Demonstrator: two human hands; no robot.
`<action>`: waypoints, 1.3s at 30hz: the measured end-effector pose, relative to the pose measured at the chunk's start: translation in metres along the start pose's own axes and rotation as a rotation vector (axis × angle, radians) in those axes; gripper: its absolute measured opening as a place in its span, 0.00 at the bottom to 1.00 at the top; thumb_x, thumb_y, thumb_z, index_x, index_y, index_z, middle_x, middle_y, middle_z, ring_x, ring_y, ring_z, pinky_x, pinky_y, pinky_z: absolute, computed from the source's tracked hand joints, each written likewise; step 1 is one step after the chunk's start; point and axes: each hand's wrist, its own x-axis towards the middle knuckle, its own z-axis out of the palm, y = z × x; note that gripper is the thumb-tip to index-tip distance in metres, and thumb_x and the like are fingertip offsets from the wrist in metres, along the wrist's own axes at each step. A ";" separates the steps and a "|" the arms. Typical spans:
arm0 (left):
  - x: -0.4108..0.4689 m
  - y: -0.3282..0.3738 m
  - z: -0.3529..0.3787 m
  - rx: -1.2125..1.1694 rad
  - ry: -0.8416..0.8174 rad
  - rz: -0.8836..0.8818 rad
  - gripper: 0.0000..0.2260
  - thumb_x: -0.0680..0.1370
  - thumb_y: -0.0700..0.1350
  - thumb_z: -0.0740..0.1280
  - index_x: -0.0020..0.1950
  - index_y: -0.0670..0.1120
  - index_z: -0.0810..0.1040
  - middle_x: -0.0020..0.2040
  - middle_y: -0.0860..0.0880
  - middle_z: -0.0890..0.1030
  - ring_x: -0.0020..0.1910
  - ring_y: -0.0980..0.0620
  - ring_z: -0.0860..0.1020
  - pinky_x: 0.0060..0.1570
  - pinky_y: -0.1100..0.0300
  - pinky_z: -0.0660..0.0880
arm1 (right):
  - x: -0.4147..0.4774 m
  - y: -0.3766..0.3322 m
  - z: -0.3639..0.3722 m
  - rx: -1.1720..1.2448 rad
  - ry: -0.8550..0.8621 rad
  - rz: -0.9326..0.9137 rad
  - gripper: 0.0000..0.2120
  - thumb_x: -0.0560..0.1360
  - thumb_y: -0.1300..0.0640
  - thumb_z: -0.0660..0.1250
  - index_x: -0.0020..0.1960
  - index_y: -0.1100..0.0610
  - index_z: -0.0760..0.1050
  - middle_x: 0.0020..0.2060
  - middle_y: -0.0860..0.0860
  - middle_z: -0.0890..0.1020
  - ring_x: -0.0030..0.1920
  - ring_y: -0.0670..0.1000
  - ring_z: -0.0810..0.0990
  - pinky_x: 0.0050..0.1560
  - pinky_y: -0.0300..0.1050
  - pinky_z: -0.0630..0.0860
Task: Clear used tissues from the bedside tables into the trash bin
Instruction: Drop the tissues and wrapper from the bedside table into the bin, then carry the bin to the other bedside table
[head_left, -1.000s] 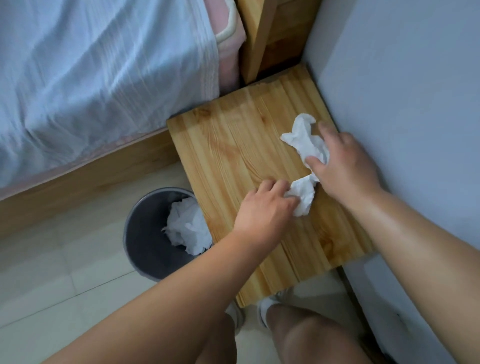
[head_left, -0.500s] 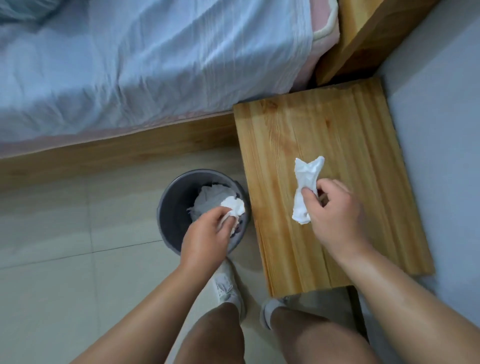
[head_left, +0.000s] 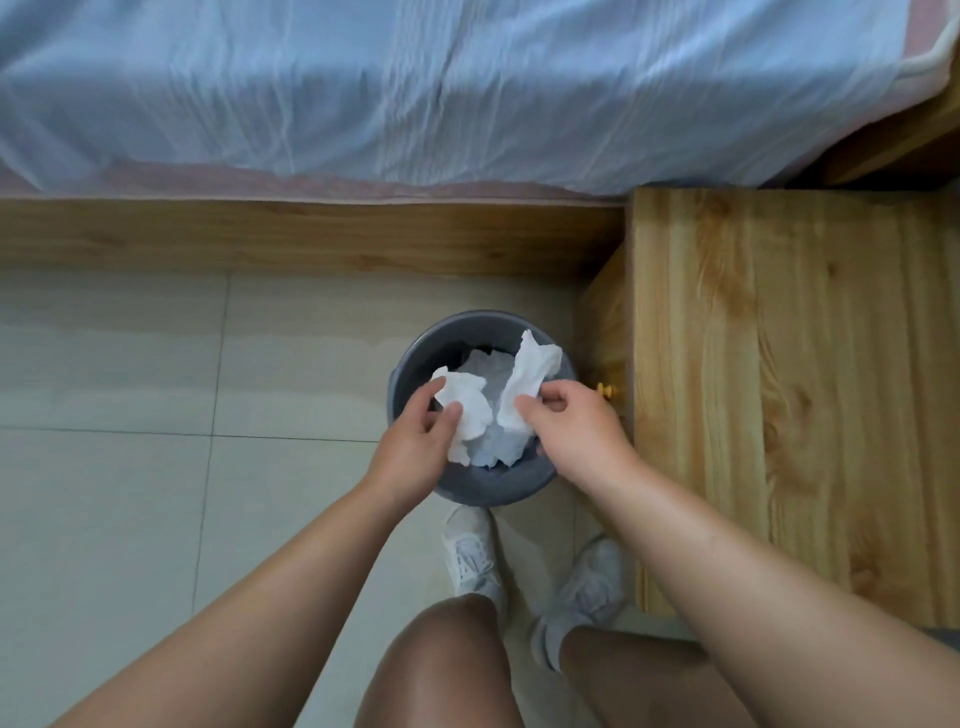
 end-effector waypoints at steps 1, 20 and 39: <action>0.004 -0.003 -0.001 -0.020 -0.018 -0.008 0.22 0.85 0.58 0.62 0.79 0.61 0.66 0.53 0.58 0.82 0.55 0.47 0.83 0.59 0.40 0.81 | 0.006 0.003 0.005 0.001 -0.017 0.038 0.21 0.77 0.42 0.68 0.65 0.51 0.78 0.55 0.49 0.85 0.43 0.52 0.87 0.39 0.49 0.82; 0.081 -0.093 -0.002 -0.414 0.129 -0.380 0.21 0.78 0.31 0.67 0.64 0.52 0.74 0.59 0.45 0.82 0.49 0.42 0.82 0.36 0.52 0.82 | 0.067 0.056 0.038 0.122 0.154 0.365 0.38 0.75 0.61 0.72 0.81 0.54 0.58 0.72 0.56 0.75 0.68 0.61 0.76 0.65 0.55 0.77; -0.261 0.107 -0.187 -0.762 0.269 -0.326 0.22 0.75 0.32 0.68 0.59 0.57 0.81 0.54 0.45 0.87 0.48 0.42 0.86 0.34 0.53 0.83 | -0.220 -0.190 -0.097 0.068 -0.022 -0.180 0.32 0.78 0.65 0.70 0.77 0.44 0.68 0.60 0.37 0.79 0.59 0.46 0.83 0.58 0.50 0.83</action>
